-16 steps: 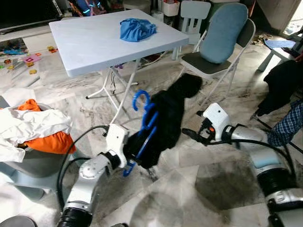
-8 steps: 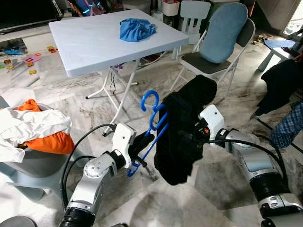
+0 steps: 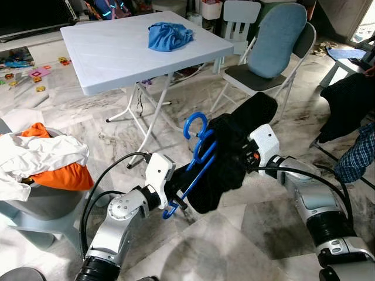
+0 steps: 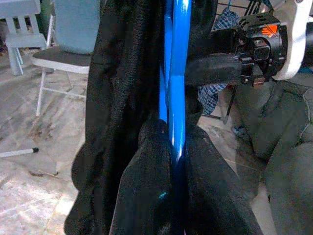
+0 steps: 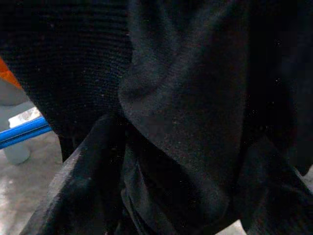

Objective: Hang hanger

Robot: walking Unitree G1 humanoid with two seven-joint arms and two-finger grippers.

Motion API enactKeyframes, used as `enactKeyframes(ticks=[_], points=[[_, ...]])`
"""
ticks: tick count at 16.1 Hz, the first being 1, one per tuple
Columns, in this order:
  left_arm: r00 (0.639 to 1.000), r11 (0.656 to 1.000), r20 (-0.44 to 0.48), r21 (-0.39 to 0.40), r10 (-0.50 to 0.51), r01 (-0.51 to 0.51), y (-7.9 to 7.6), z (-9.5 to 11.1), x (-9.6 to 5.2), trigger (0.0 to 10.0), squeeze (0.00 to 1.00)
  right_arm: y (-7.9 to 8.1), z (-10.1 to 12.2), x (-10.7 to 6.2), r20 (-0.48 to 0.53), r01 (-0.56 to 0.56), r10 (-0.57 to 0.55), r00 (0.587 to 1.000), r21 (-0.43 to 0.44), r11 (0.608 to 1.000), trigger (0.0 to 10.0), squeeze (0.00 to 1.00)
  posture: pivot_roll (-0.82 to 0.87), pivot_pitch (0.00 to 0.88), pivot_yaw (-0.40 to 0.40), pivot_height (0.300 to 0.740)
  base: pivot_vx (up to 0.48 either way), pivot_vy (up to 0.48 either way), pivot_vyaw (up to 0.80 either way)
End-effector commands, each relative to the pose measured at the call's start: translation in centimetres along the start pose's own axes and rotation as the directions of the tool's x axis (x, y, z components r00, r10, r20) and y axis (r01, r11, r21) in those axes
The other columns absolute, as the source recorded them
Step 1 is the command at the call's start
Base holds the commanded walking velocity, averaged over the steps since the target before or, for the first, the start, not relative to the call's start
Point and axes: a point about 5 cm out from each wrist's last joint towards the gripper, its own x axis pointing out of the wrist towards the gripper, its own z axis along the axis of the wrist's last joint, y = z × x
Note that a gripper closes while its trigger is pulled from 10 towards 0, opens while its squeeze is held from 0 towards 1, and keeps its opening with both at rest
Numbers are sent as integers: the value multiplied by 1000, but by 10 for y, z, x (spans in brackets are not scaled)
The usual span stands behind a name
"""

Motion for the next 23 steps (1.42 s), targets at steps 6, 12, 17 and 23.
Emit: enactKeyframes(ticks=[6, 12, 17, 23], points=[[999, 999, 44, 35, -12, 10, 0, 11, 1, 0, 0, -10, 12, 0, 57, 51, -52, 997, 23, 998, 0, 0, -129, 30, 1, 740, 0, 0, 0], [1000, 999, 13, 53, 10, -11, 6, 5, -5, 0, 0, -16, 26, -2, 133, 89, -93, 987, 37, 995, 0, 0, -128, 21, -2, 740, 0, 0, 0], [997, 991, -55, 120, 59, -52, 11, -5, -12, 0, 0, -30, 70, -5, 321, 213, -212, 923, 33, 976, 0, 0, -131, 14, -2, 740, 0, 0, 0], [991, 984, -132, 179, 21, 3, 0, -13, -36, 0, 0, -45, 89, -4, 364, 384, -371, 854, 41, 923, 0, 0, -119, 19, -12, 740, 0, 0, 0]])
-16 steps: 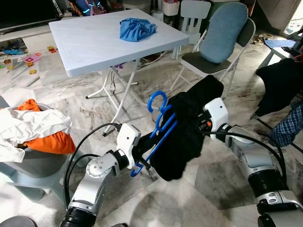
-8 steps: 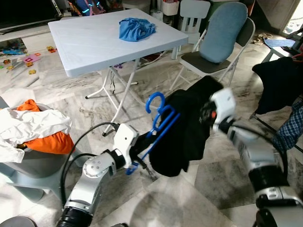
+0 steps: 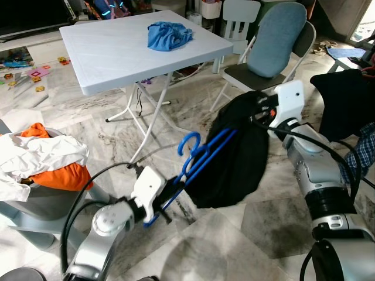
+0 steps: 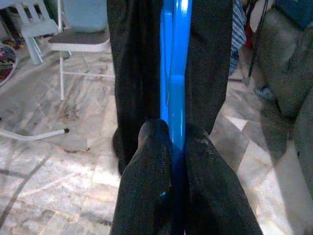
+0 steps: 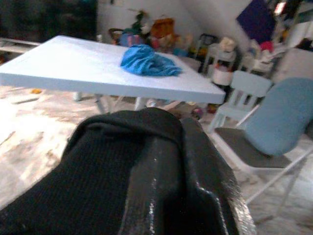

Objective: Hang hanger

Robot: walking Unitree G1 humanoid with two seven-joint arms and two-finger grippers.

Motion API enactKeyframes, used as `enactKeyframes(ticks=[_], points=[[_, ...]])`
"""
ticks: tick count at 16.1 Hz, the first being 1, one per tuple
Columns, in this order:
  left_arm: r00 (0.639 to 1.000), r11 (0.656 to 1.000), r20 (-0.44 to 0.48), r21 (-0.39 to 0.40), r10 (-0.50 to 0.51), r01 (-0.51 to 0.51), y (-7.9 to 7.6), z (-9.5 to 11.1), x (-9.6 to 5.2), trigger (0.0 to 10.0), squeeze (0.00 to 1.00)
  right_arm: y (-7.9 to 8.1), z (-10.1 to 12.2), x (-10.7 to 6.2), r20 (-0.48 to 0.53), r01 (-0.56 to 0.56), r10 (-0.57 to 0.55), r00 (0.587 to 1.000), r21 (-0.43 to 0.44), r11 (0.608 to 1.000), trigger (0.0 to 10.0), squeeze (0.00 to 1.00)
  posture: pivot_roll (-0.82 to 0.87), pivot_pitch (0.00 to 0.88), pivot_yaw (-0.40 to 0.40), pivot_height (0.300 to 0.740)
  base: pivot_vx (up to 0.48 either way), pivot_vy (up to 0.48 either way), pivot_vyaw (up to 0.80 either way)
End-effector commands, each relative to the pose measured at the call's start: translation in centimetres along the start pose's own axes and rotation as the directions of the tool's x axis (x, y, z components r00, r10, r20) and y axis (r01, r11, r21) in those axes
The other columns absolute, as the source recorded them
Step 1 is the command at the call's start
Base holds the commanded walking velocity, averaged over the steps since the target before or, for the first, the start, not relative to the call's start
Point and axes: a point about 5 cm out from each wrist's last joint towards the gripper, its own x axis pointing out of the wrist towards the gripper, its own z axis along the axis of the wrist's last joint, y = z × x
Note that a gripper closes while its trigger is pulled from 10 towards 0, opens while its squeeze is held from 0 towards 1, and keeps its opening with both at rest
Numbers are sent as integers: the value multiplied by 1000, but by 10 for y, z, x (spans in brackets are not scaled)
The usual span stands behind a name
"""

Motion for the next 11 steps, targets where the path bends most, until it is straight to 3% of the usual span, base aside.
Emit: enactKeyframes(ticks=[1, 9, 11], points=[[1000, 999, 0, 28, -21, 21, -2, 4, -2, 0, 0, -8, 13, 4, 40, 53, -52, 998, -29, 998, 0, 0, -116, 21, -14, 740, 0, 0, 0], [995, 995, -46, 45, -88, 90, -14, 4, -16, 0, 0, -37, -3, 1, -39, 285, -293, 955, -134, 949, 0, 0, -110, 24, -15, 740, 0, 0, 0], [992, 992, -30, 19, -123, 124, -22, 8, -23, 0, 0, -58, -16, -10, -116, 413, -430, 895, -144, 899, 0, 0, -97, 25, -14, 740, 0, 0, 0]])
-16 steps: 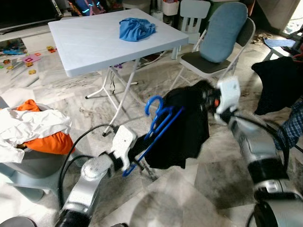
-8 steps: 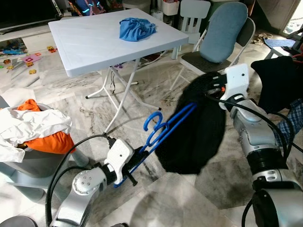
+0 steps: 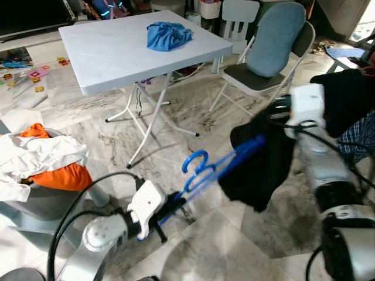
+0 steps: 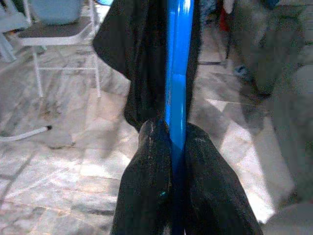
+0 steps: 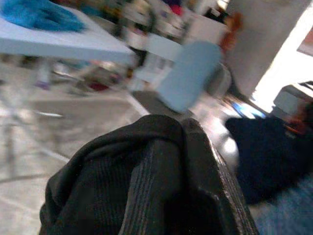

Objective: Hang hanger

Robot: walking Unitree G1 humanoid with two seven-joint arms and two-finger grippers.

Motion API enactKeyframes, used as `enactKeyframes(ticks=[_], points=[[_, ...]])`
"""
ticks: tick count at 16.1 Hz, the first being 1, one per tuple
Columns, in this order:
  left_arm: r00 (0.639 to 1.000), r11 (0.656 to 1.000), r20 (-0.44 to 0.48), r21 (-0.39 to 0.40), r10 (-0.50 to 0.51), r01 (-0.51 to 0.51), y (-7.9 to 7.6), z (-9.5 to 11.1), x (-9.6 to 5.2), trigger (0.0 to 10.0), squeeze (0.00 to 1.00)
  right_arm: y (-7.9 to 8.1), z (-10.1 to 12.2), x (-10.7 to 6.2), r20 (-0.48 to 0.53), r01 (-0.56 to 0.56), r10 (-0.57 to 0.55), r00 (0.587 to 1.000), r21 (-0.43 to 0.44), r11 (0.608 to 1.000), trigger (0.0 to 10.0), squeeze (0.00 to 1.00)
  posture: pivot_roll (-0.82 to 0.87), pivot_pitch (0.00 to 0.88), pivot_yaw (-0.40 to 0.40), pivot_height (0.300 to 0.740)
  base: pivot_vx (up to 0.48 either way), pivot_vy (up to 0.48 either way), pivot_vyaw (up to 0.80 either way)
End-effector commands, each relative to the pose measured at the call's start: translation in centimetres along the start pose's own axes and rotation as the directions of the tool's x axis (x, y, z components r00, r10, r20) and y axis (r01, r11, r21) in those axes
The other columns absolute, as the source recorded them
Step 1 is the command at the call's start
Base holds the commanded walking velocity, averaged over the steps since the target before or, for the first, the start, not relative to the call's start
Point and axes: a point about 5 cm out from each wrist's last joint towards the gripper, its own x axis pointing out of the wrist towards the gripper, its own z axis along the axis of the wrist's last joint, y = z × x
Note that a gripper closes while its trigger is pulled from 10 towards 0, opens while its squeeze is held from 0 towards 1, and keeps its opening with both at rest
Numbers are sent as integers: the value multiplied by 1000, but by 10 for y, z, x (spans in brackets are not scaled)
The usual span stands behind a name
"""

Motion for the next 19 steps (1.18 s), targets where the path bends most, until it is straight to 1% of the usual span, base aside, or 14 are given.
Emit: enactKeyframes(ticks=[1, 3, 4, 5, 7, 8, 9, 10, 11, 12, 13, 17, 18, 19], points=[[1000, 1000, 19, -7, -5, 5, -2, 5, -2, 0, 0, -14, 4, 2, -9, 71, -71, 997, 9, 997, 0, 0, -96, 26, -13, 740, 0, 0, 0], [999, 999, 36, -36, 32, -30, -2, 6, -6, 0, 0, -19, -4, 0, -42, 102, -101, 994, 19, 995, 0, 0, -92, 27, -12, 740, 0, 0, 0], [992, 992, 68, -68, 106, -102, 1, 8, -10, 0, 0, -23, -10, -2, -62, 128, -126, 990, 29, 991, 0, 0, -84, 29, -9, 740, 0, 0, 0], [967, 970, 116, -124, 225, -211, 5, 12, -14, 0, 0, -28, -19, -5, -90, 155, -151, 984, 35, 987, 0, 0, -73, 26, -6, 740, 0, 0, 0], [915, 926, 172, -172, 364, -336, 10, 19, -17, 0, 0, -28, -26, -9, -110, 143, -135, 985, 73, 987, 0, 0, -64, 25, -7, 740, 0, 0, 0], [867, 883, 200, -221, 456, -414, 11, 23, -17, 0, 0, -24, -29, -12, -104, 107, -98, 990, 95, 990, 0, 0, -64, 24, -8, 740, 0, 0, 0], [818, 837, 210, -264, 536, -480, 12, 26, -17, 0, 0, -13, -28, -16, -49, 7, 3, 999, 203, 979, 0, 0, -64, 22, -10, 740, 0, 0, 0], [809, 828, 208, -259, 550, -497, 12, 26, -17, 0, 0, -11, -28, -18, -35, -12, 20, 999, 205, 979, 0, 0, -64, 20, -9, 740, 0, 0, 0], [778, 797, 194, -249, 598, -551, 15, 27, -15, 2902, 0, -2, -26, -25, 14, -95, 95, 995, 244, 965, 0, 0, -69, 18, -5, 740, 0, 0, 0], [745, 762, 183, -262, 642, -592, 19, 29, -13, 5294, 0, 8, -25, -33, 56, -170, 161, 985, 256, 951, 0, 0, -75, 16, 3, 740, 0, 0, 0], [740, 744, 129, -246, 660, -621, 24, 26, -8, 10000, 0, 16, -23, -37, 85, -207, 192, 978, 255, 944, 0, 0, -80, 25, 9, 740, 0, 0, 0], [708, 720, 160, -279, 688, -636, 35, 37, 1, 10000, 0, 34, -10, -48, 174, -256, 207, 963, 345, 903, 0, 0, -91, 12, 20, 740, 0, 0, 0], [678, 694, 172, -298, 714, -655, 37, 41, 2, 10000, 0, 37, -8, -53, 192, -278, 221, 956, 358, 892, 0, 0, -88, 10, 17, 740, 0, 0, 0], [671, 688, 174, -298, 721, -662, 37, 41, 3, 10000, 0, 39, -8, -54, 195, -279, 220, 956, 363, 889, 0, 0, -88, 9, 17, 740, 0, 0, 0]])
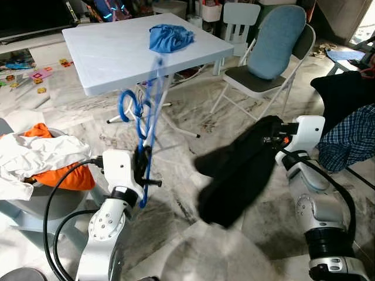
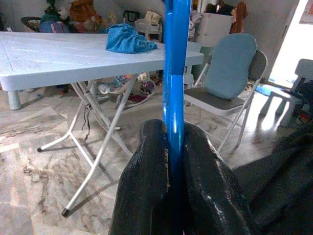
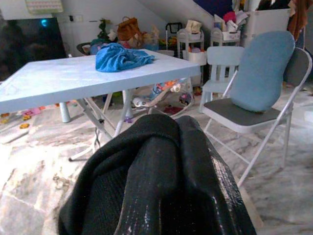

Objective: Hang hanger

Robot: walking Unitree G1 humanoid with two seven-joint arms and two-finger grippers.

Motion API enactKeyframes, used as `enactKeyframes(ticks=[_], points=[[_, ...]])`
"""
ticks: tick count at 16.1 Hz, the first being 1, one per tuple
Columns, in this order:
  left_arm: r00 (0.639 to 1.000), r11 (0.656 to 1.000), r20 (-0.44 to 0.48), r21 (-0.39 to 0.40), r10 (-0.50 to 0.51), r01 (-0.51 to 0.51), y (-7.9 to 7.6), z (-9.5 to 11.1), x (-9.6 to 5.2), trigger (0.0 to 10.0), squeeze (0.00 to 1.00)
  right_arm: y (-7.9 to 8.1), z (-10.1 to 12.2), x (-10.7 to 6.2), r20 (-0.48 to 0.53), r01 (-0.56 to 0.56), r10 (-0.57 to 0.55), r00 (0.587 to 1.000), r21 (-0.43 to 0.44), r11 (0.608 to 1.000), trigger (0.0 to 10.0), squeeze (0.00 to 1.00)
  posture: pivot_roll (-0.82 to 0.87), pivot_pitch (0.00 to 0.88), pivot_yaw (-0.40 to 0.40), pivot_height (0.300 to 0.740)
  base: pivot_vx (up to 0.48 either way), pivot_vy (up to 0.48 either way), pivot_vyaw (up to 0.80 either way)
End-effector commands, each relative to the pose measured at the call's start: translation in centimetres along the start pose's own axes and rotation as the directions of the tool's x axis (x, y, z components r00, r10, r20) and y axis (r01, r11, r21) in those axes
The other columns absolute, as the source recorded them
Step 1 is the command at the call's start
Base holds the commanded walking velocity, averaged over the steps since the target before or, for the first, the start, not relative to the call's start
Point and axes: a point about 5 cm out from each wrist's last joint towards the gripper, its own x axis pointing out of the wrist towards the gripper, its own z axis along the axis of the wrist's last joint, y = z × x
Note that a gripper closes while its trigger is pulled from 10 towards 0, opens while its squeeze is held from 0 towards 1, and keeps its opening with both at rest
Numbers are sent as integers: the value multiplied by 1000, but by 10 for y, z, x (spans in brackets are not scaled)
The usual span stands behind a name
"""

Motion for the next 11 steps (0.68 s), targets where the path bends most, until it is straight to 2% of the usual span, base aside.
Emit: enactKeyframes(ticks=[1, 2, 3, 4, 5, 6, 9, 11], points=[[1000, 1000, 0, 6, 19, -19, 2, -1, 1, 10000, 0, 3, 10, 0, 44, -10, 10, 999, 1, 1000, 0, 0, -89, 7, 17, 740, 0, 0, 0], [998, 998, 2, -7, 61, -61, 3, -4, 0, 10000, 0, 10, 11, -1, 55, -18, 17, 998, 27, 999, 0, 0, -85, 3, 14, 740, 0, 0, 0], [997, 997, 12, 3, 77, -78, 4, -2, 1, 10000, 0, 16, 12, -3, 59, -46, 46, 997, 4, 999, 0, 0, -82, 0, 12, 740, 0, 0, 0], [996, 996, 21, 5, 92, -92, 6, 0, 2, 10000, 0, 22, 13, -7, 58, -76, 78, 995, -33, 997, 2824, 0, -82, 0, 9, 740, 244, 0, 0], [995, 995, 25, 9, 100, -100, 8, 0, 2, 10000, 0, 24, 12, -9, 47, -78, 80, 996, -57, 995, 4941, 0, -81, 0, 9, 740, 270, 0, 0], [994, 995, 26, 12, 102, -102, 9, 0, 2, 10000, 0, 23, 11, -10, 40, -65, 69, 997, -76, 995, 10000, 0, -82, 0, 8, 740, 281, 0, 0], [992, 993, 19, 15, 121, -121, 15, -2, 1, 10000, 0, 20, 6, -15, 10, -32, 34, 999, -106, 994, 10000, 0, -86, 0, 11, 740, 371, 0, 0], [993, 994, 24, 17, 111, -112, 13, -1, 5, 10000, 0, 26, 7, -13, 8, -52, 54, 998, -190, 980, 10000, 0, -86, 0, 14, 740, 405, 0, 0]])
